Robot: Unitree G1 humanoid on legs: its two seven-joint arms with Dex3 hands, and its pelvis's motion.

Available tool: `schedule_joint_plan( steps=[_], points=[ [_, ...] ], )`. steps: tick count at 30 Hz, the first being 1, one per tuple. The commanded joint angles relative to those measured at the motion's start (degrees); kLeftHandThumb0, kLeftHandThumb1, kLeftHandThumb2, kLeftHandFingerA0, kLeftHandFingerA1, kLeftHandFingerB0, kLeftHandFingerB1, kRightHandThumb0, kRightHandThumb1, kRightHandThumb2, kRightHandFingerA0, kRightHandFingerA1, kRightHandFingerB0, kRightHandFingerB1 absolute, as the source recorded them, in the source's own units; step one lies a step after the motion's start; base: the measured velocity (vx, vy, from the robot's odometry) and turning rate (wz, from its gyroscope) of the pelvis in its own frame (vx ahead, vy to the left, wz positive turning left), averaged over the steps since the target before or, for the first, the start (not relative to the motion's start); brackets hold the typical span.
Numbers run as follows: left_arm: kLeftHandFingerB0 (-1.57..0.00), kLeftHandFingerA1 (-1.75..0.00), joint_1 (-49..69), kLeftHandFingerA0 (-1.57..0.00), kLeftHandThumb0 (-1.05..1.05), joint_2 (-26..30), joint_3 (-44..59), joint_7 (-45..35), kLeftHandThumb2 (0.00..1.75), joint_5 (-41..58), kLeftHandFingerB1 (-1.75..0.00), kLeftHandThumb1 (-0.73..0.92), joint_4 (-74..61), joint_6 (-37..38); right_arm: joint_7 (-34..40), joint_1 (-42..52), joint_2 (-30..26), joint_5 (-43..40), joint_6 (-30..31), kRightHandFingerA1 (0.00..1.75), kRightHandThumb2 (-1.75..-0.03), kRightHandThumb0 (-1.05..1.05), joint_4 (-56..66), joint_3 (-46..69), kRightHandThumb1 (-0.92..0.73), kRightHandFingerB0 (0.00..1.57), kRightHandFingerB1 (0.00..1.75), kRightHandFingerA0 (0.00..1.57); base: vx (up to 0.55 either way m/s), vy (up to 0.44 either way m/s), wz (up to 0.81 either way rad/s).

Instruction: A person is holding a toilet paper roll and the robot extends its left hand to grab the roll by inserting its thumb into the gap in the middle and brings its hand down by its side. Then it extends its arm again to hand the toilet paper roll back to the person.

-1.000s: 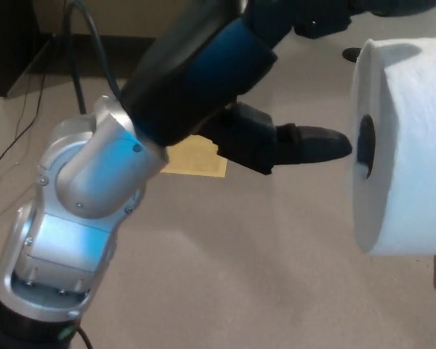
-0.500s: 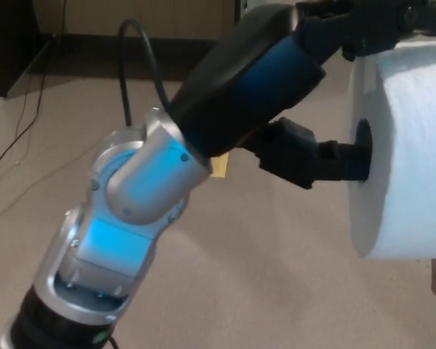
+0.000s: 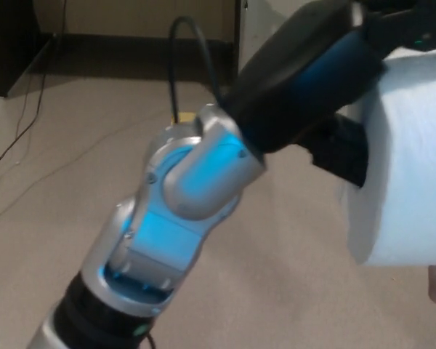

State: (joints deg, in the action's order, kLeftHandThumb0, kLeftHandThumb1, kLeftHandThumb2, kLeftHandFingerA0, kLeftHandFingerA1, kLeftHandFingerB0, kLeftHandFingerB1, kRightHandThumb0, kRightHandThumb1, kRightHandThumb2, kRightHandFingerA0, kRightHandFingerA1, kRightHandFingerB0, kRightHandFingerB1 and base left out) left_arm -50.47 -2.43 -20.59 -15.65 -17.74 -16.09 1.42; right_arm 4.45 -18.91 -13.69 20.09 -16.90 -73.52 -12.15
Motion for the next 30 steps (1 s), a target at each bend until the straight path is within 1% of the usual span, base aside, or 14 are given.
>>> schedule_joint_plan(
  steps=[1,4,5,6,7,8,9,10,12,17,20,22,27,30],
  points=[
    [-0.35,-0.38,-2.7,-0.48,-0.33,-2.4,-1.3,1.7,0.54,-1.9,-0.32,0.45,2.7,-0.4,-0.4,-0.2,-0.6,-0.5,0.3,0.63,-0.60,-0.36,0.2,0.6,-0.66,0.60,0.44,0.73,0.00,0.000,0.00],
    [-0.37,-0.38,-3.0,-0.51,-0.33,-3.6,-2.2,2.2,0.58,-2.1,-0.33,0.57,4.2,0.7,-0.9,-0.3,-0.5,-0.7,0.2,0.63,-0.60,-0.36,0.2,0.8,-0.66,0.59,0.44,0.72,0.00,0.000,0.00],
    [-0.42,-0.58,-3.0,-0.56,-0.29,-4.2,-2.3,2.0,0.60,-1.0,-0.34,0.67,4.8,1.2,-0.9,-0.3,-0.6,-0.5,-0.1,0.63,-0.60,-0.36,0.2,0.7,-0.66,0.58,0.45,0.72,0.00,0.000,0.00],
    [-0.67,-1.39,-2.8,-0.80,-0.21,-4.4,-2.5,1.0,0.66,-0.5,-0.41,0.79,4.2,-0.4,-1.1,-0.3,-0.6,-0.6,-0.2,0.59,-0.60,-0.36,0.2,0.8,-0.66,0.58,0.44,0.71,0.00,0.000,0.00],
    [-0.67,-1.39,-2.5,-0.80,-0.21,-4.6,-2.8,-0.4,0.66,0.2,-0.41,0.79,3.3,-3.0,-1.2,-0.3,-0.7,-0.7,-0.4,0.59,-0.60,-0.36,0.1,0.8,-0.66,0.58,0.44,0.71,0.00,0.000,0.00],
    [-0.84,-1.03,-2.0,-0.95,-0.13,-3.9,-2.9,-1.3,0.68,0.5,-0.48,0.71,2.9,-3.0,-1.4,-0.4,-0.8,-0.6,-0.2,0.57,-0.60,-0.36,0.1,0.8,-0.66,0.58,0.44,0.70,0.00,0.000,0.00],
    [-0.96,-1.02,-1.2,-1.00,-0.05,-3.8,-3.1,-1.1,0.77,0.3,-0.55,0.65,2.7,-2.9,-1.4,-0.3,-0.8,-0.6,0.1,0.57,-0.60,-0.36,0.2,0.8,-0.66,0.58,0.44,0.70,0.00,0.000,0.00],
    [-1.06,-1.11,0.3,-1.07,0.05,-3.8,-3.3,-0.2,0.80,0.3,-0.75,0.65,3.1,-1.6,-1.4,-0.3,-0.8,-0.5,0.3,0.58,-0.60,-0.36,0.3,0.8,-0.66,0.58,0.44,0.70,0.00,0.000,0.00],
    [-0.92,-1.37,2.5,-1.00,0.06,-4.0,-3.4,1.6,0.83,-0.1,-1.15,0.62,3.1,-0.2,-1.6,-0.4,-0.9,-0.3,0.5,0.60,-0.60,-0.37,0.2,0.6,-0.67,0.58,0.43,0.71,0.00,0.000,0.00],
    [-0.68,-1.58,5.2,-0.71,-0.11,-1.7,-2.4,2.5,0.65,-1.8,-1.46,0.80,2.0,1.6,-1.6,-0.9,-0.8,-0.2,0.6,0.61,-0.60,-0.36,0.0,0.5,-0.66,0.59,0.44,0.72,0.00,0.000,0.00],
    [-0.67,-1.58,7.7,-0.76,-0.08,0.1,-0.8,2.6,0.68,-1.0,-1.44,0.78,0.4,1.8,-1.5,-0.9,-0.9,0.2,0.9,0.64,-0.60,-0.36,-0.1,0.1,-0.66,0.59,0.44,0.72,0.00,0.000,0.00],
    [-0.81,-1.45,8.9,-0.85,-0.08,0.8,0.1,2.1,0.86,-0.2,-1.22,0.67,-0.8,1.2,-1.7,-0.9,-1.0,0.1,0.9,0.59,-0.60,-0.35,0.0,0.0,-0.66,0.58,0.44,0.70,0.00,0.000,0.00],
    [-0.85,-1.45,15.1,-0.90,-0.01,3.4,5.8,2.4,1.05,4.1,-1.23,0.60,-3.2,3.1,-2.3,-1.3,-0.9,0.2,1.2,0.58,-0.60,-0.36,0.0,-0.3,-0.66,0.56,0.44,0.70,0.00,0.000,0.00],
    [-0.86,-1.32,17.0,-0.94,0.06,5.0,9.4,1.7,1.05,7.2,-1.17,0.59,-3.4,4.6,-2.6,-1.7,-1.0,0.1,1.6,0.58,-0.60,-0.35,0.1,-0.2,-0.66,0.57,0.44,0.70,0.00,0.000,0.00]
  ],
)
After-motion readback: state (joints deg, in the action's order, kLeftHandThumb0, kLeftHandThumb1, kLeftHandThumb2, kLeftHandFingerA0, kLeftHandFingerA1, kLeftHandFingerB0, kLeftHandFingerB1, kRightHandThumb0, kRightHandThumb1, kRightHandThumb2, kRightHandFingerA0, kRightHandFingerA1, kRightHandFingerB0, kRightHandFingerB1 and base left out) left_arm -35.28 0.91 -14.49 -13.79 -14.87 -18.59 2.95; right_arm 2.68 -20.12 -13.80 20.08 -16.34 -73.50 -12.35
